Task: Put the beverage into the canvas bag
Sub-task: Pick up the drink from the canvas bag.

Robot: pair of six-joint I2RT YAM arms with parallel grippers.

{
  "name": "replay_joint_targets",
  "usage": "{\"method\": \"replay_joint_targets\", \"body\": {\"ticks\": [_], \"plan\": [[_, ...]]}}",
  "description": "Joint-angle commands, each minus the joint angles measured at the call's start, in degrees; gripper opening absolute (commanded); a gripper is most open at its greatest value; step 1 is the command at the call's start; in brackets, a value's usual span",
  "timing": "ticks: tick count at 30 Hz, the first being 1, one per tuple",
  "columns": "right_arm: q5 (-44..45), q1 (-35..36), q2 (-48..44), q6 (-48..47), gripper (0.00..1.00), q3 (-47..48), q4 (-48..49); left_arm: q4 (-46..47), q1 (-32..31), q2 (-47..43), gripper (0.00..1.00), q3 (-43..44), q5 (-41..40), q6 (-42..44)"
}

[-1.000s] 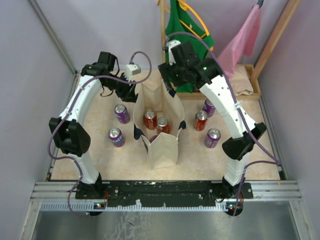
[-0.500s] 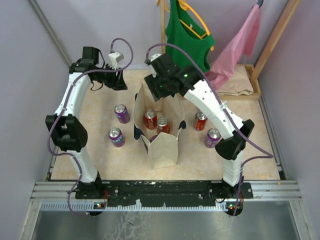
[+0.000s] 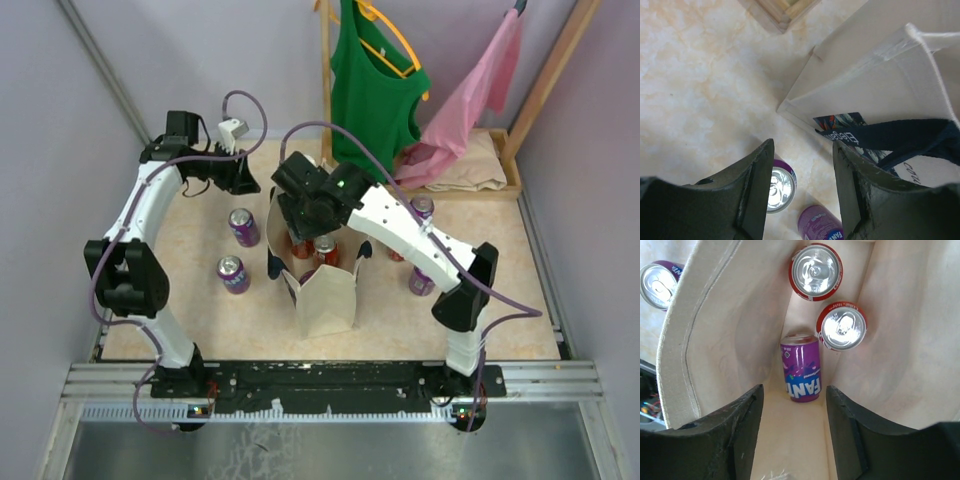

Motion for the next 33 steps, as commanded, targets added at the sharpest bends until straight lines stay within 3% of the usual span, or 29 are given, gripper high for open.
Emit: {"method": "replay_joint_targets", "body": {"ticks": [1, 7, 10, 15, 24, 28, 33], "plan": [[-2.03, -0.60, 3.17, 8.43, 0.55, 5.60, -4.51, 5.08, 0.09, -2.42, 0.56, -1.21, 3.73, -1.28], [-8.83, -1.58, 9.23, 11.12, 0.73, 9.40, -8.97, 6.75, 0.06, -3.99, 0.56, -3.91, 4.34, -0.44], [-9.65, -0.05, 8.25, 11.67, 0.73, 8.12, -11.16, 8.28, 0.04, -4.88, 0.56, -6.10, 4.69, -1.10], [-7.30, 2.61, -1.93, 15.57, 0.72, -3.22, -11.68, 12.25, 0.09, -5.12, 0.56, -9.09, 4.40, -4.24], [-10.28, 4.99, -10.18, 19.61, 0.69, -16.41, -11.60, 12.03, 0.06, -0.72, 0.56, -5.80, 3.31, -2.31], [-2.57, 4.65, -8.61, 19.19, 0.75, -12.59, -11.82, 12.46, 0.07, 1.92, 0.56, -3.80, 3.64, -3.20], [4.13, -0.67, -3.92, 11.16, 0.81, 1.99, -11.83, 11.06, 0.11, 5.15, 0.56, 2.14, 1.59, -5.27]]}}
